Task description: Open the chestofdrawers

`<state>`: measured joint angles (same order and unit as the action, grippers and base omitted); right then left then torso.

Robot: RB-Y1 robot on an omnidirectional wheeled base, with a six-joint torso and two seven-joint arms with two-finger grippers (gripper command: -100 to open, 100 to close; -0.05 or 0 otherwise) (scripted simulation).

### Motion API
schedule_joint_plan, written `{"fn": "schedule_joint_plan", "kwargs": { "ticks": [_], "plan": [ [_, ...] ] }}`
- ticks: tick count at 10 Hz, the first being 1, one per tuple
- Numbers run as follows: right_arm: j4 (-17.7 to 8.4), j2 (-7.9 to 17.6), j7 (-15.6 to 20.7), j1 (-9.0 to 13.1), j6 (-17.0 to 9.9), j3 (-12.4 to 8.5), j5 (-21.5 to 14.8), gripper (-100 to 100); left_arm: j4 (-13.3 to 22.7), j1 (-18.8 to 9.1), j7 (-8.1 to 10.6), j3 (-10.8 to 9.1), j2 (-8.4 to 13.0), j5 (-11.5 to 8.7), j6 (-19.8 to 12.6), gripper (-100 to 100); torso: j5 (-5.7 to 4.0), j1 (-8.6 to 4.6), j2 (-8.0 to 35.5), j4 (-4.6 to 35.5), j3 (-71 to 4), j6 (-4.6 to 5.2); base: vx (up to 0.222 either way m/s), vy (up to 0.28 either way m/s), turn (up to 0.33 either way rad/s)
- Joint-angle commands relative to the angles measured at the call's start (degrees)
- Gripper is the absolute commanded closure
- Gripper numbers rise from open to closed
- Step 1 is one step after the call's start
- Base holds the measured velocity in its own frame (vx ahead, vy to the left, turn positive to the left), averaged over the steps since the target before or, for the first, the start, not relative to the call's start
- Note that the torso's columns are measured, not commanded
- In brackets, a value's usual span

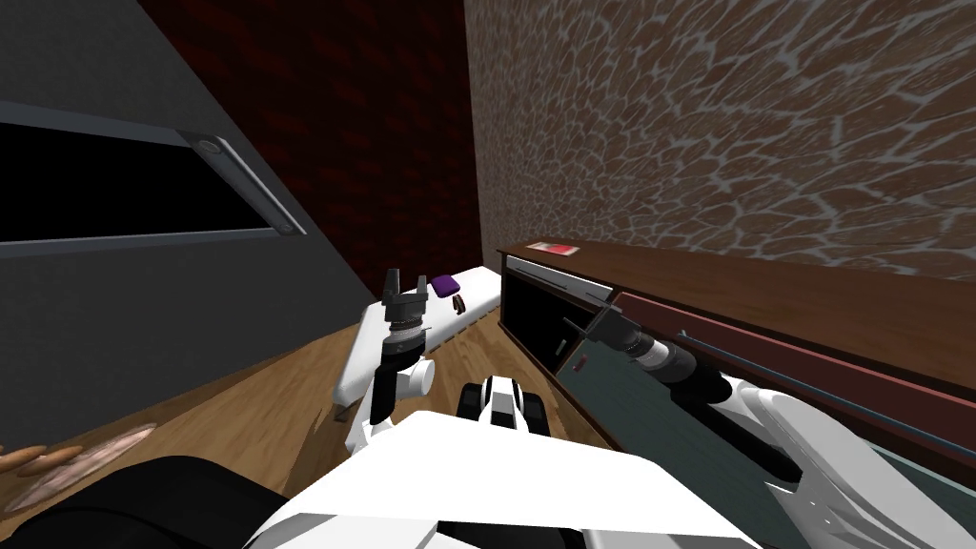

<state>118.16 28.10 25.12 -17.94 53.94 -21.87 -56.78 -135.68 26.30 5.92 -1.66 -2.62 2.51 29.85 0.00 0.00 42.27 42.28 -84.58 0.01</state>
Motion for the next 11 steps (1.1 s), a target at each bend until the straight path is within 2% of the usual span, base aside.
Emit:
{"fn": "schedule_joint_plan", "kwargs": {
  "ticks": [1, 2, 3, 4, 5, 6, 7, 8, 11],
  "plan": [
    [-1.47, 1.88, 2.80, 1.24, 1.50, -1.57, -4.35, -100, 0.00, 0.00, 0.00, 0.00, 0.00, 0.00, 0.00, 0, 0.00, -0.02, 0.04, 0.00, 0.02, -0.01, 0.078, 0.065, -0.069],
    [-1.47, 1.88, 2.80, 1.24, 1.50, -1.57, -5.49, -100, 0.00, 0.00, 0.00, 0.00, 0.00, 0.00, 0.00, 0, 0.00, 0.00, -0.01, 0.00, 0.00, 0.00, 0.068, 0.063, -0.039],
    [-2.38, 3.14, 4.50, 2.02, 2.40, -2.61, -7.41, -100, 0.00, 0.00, 0.00, 0.00, 0.00, 0.00, 0.00, 0, 0.00, 0.00, 0.03, 0.00, 0.01, -0.01, 0.062, 0.079, -0.070],
    [-2.38, 3.14, 4.50, 2.02, 2.40, -2.61, -8.55, -100, 0.00, 0.00, 0.00, 0.00, 0.00, 0.00, 0.00, 0, 0.01, 0.04, 0.03, 0.01, 0.02, 0.00, 0.048, 0.068, -0.041],
    [-3.29, 4.40, 6.16, 2.78, 3.27, -3.62, -10.61, -100, 0.00, -0.01, 0.00, 0.00, 0.00, 0.00, 0.00, 0, 0.01, 0.00, 0.08, 0.02, 0.05, -0.01, 0.063, 0.076, -0.079],
    [-3.29, 4.40, 6.16, 2.78, 3.27, -3.62, -11.55, -100, 0.00, 0.00, 0.00, 0.00, 0.00, 0.00, 0.00, 0, 0.00, 0.01, 0.01, 0.00, 0.01, 0.00, 0.068, 0.060, -0.034],
    [-4.17, 5.64, 7.77, 3.52, 4.11, -4.60, -13.70, -100, 0.00, -0.01, 0.00, 0.00, 0.00, 0.00, 0.00, 0, -0.01, -0.04, -0.01, -0.01, -0.01, -0.02, 0.080, 0.068, -0.058],
    [-4.17, 5.64, 7.77, 3.52, 4.11, -4.60, -14.45, -100, 0.00, 0.00, 0.00, 0.00, 0.00, 0.00, 0.00, 0, 0.00, -0.01, -0.05, -0.02, -0.04, -0.01, 0.060, 0.059, -0.038],
    [-5.81, 8.02, 10.78, 4.91, 5.69, -6.43, -19.43, -100, 0.00, -0.01, 0.00, 0.00, 0.00, 0.00, 0.00, 0, 0.00, -0.03, 0.05, 0.01, 0.03, -0.02, 0.065, 0.060, -0.053]
  ]
}}
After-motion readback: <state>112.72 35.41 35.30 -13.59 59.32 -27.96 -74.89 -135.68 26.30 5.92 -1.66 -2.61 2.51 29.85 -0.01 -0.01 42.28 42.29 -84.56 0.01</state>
